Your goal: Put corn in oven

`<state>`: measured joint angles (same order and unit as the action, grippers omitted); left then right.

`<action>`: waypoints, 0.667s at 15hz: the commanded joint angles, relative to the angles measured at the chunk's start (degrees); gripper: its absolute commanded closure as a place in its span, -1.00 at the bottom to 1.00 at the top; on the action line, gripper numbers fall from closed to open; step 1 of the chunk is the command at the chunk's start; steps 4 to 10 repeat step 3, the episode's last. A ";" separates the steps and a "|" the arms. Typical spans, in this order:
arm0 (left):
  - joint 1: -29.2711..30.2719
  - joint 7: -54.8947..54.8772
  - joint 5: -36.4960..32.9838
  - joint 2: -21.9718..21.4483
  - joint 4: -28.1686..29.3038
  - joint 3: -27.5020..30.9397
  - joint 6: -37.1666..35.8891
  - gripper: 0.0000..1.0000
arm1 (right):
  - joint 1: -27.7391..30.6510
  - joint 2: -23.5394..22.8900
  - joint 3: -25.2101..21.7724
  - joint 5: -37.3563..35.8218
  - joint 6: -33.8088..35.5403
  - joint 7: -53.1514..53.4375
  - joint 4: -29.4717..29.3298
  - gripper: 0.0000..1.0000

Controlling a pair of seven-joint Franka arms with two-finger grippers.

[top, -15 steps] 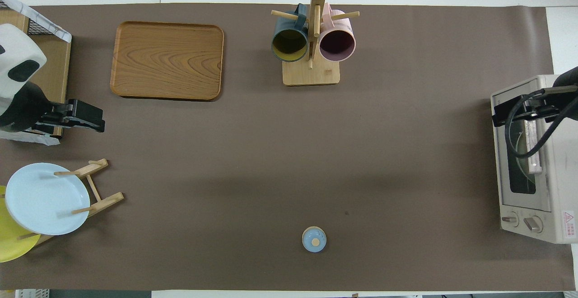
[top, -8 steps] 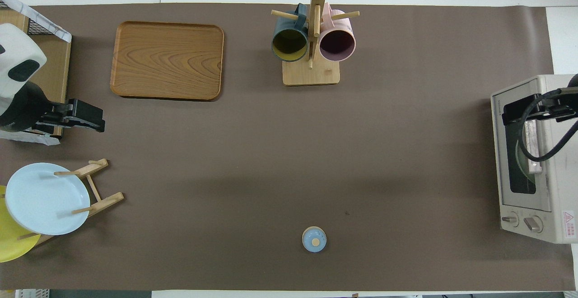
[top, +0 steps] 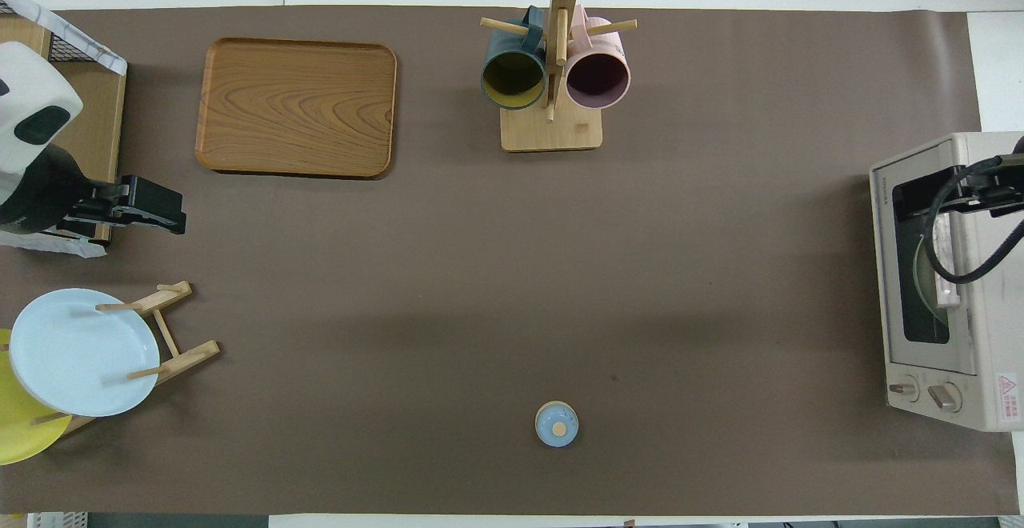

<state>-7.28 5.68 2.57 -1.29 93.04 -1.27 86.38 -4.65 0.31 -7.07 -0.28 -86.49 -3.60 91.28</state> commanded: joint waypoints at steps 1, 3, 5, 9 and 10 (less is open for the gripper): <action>0.42 -0.58 -0.81 -1.17 1.00 -0.31 -0.25 -1.00 | 0.52 0.83 -0.14 1.43 -0.61 0.70 0.74 -1.00; 0.42 -0.58 -0.81 -1.17 1.00 -0.31 -0.25 -1.00 | 0.61 0.83 -0.14 1.43 -1.05 0.61 0.91 -1.00; 0.42 -0.58 -0.81 -1.17 1.00 -0.31 -0.25 -1.00 | 0.61 0.83 -0.14 1.43 -1.05 0.61 0.91 -1.00; 0.42 -0.58 -0.81 -1.17 1.00 -0.31 -0.25 -1.00 | 0.61 0.83 -0.14 1.43 -1.05 0.61 0.91 -1.00; 0.42 -0.58 -0.81 -1.17 1.00 -0.31 -0.25 -1.00 | 0.61 0.83 -0.14 1.43 -1.05 0.61 0.91 -1.00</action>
